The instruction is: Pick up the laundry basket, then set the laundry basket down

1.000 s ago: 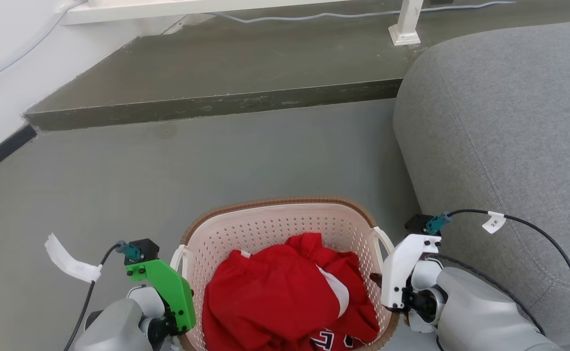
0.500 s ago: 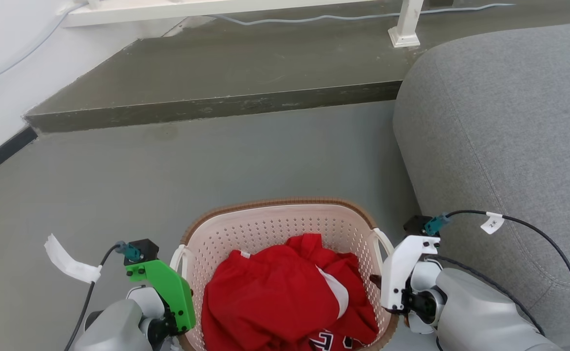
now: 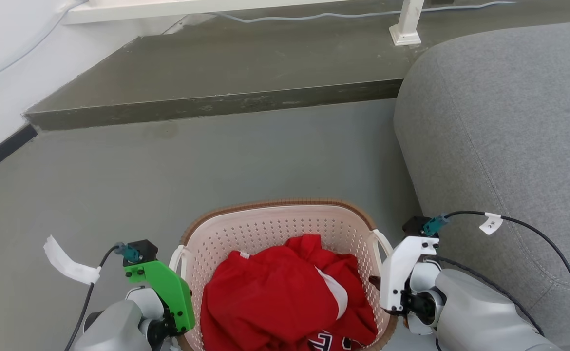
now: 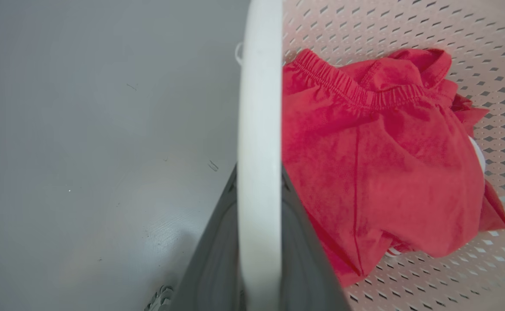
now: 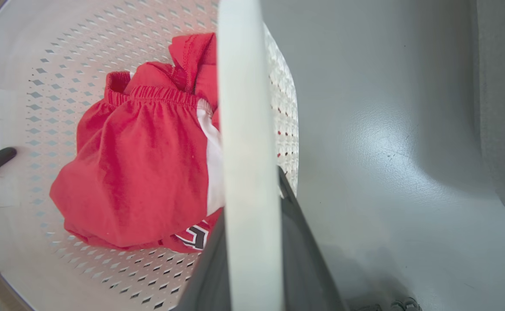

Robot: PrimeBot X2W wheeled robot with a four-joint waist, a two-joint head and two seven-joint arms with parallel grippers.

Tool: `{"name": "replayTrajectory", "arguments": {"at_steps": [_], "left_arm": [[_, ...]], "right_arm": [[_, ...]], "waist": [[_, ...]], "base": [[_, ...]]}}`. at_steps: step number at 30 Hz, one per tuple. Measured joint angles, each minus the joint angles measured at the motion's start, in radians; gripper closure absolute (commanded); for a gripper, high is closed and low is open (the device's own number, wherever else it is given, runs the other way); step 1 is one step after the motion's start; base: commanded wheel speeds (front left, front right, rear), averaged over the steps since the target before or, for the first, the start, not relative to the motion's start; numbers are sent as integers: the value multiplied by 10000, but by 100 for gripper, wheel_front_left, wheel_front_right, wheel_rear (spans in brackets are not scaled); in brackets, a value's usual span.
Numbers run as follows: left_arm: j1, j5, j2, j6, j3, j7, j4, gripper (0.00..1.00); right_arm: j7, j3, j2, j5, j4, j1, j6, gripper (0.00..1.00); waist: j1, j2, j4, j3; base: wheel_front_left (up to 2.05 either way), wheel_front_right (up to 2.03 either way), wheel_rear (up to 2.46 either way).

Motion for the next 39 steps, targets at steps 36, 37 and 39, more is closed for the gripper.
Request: {"name": "replayTrajectory", "arguments": {"at_steps": [36, 37, 39], "left_arm": [[-593, 4, 261, 2, 224, -1419, -447, 100], [-601, 4, 274, 2, 228, -1471, -458, 100], [-650, 4, 293, 2, 232, -1536, -466, 100]], "right_arm": [[-988, 219, -42, 17, -412, -995, -268, 100], [-1005, 232, -42, 17, -424, -1023, -270, 100], [-1080, 251, -42, 17, -451, -1075, -336, 100]], "waist": [[0, 0, -32, 1560], [0, 0, -31, 1621], [0, 0, -29, 1746]], "base": [[0, 0, 0], [0, 0, 0], [0, 0, 0]]}}
